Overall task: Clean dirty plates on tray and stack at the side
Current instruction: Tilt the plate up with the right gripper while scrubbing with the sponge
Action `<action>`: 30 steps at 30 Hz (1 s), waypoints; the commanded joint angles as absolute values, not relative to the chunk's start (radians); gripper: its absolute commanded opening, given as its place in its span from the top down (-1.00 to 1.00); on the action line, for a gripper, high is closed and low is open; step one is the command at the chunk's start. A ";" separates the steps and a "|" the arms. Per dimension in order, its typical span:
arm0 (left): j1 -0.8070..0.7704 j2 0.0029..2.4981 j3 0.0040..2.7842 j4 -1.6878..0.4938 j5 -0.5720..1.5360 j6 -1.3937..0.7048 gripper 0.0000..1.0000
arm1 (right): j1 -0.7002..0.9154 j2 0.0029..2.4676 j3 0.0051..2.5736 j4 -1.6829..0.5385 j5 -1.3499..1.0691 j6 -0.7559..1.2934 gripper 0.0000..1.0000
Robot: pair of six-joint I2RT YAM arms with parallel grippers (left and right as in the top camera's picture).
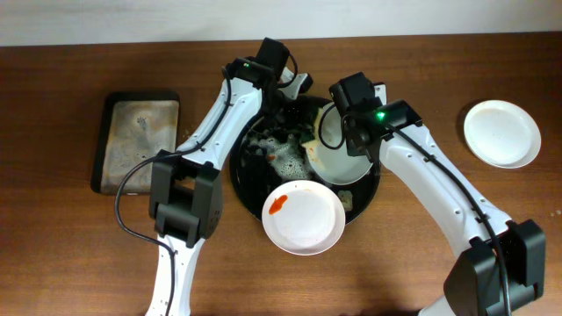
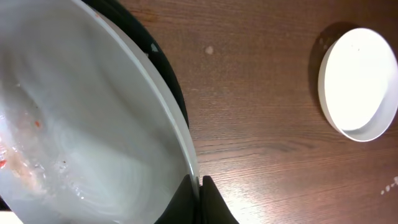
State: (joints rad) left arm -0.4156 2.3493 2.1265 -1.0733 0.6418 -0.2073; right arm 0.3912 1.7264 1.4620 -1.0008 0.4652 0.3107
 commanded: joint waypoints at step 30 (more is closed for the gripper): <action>-0.513 2.363 2.063 -1.127 0.242 -0.257 0.99 | 0.391 1.717 1.556 -1.097 0.384 0.447 0.92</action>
State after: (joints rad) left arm -0.5159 2.3493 2.0823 -1.1290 0.3428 -0.2356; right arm 0.3916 1.7267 1.5219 -1.0893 0.3782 0.4332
